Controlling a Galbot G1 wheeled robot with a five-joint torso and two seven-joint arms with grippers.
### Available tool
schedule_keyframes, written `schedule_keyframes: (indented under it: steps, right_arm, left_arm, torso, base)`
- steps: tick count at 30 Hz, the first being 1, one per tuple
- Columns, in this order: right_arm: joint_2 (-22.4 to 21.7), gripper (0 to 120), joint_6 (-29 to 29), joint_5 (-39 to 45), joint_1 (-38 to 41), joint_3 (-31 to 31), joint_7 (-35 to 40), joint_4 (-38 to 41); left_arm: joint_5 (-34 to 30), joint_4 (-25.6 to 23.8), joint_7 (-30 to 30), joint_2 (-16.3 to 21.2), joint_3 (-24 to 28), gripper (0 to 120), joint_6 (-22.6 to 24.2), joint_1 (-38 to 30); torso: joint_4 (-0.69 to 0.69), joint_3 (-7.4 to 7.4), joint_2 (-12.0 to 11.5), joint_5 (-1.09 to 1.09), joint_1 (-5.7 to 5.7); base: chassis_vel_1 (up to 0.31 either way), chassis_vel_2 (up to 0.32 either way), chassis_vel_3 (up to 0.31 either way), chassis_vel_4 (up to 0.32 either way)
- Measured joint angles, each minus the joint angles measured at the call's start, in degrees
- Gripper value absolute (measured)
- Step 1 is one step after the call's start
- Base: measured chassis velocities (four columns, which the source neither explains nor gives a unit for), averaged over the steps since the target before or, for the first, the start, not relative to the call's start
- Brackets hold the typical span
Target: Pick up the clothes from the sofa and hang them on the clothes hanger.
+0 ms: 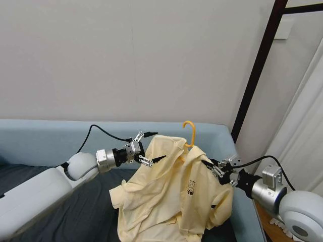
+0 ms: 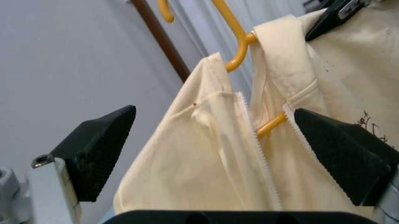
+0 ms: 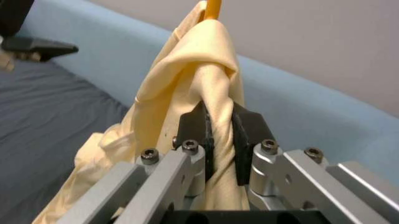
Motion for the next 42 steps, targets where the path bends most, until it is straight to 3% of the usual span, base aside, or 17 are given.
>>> schedule_keyframes:
  steps: [2,7,14,31,42]
  right_arm:
    - [0.1,8,-0.1,0.3,0.4,0.1,0.7,0.2]
    - [1.1,8,0.2,1.9,4.1,0.4,5.2,1.5]
    - [1.0,8,1.5,0.3,5.4,1.1,6.9,3.1]
    - [2.1,8,1.8,0.8,5.7,1.0,7.1,3.4]
    - [2.4,8,1.8,1.6,7.1,0.4,7.0,2.1]
  left_arm:
    - [0.0,-0.6,-2.4,-0.5,-0.2,100,0.4,0.9]
    - [-0.7,-4.0,-17.2,-5.7,1.0,100,4.1,2.5]
    - [-0.6,-4.2,-27.5,-11.2,1.3,100,9.0,2.4]
    - [2.6,-1.1,-41.4,-18.0,1.3,98,13.7,2.9]
    - [5.2,0.7,-48.9,-19.4,1.3,94,18.3,4.0]
  torso:
    - [0.0,0.0,0.0,0.0,0.0]
    - [-0.01,0.0,0.0,0.0,0.0]
    - [-0.02,0.0,0.0,0.01,0.0]
    - [0.0,0.0,0.0,0.0,0.01]
    - [0.0,0.01,0.0,0.0,0.0]
  base:
    - [0.0,0.0,0.0,0.0]
    - [0.0,0.0,0.0,0.0]
    - [0.0,0.0,0.0,0.0]
    - [0.0,0.0,0.0,0.0]
    - [0.0,0.0,0.0,0.0]
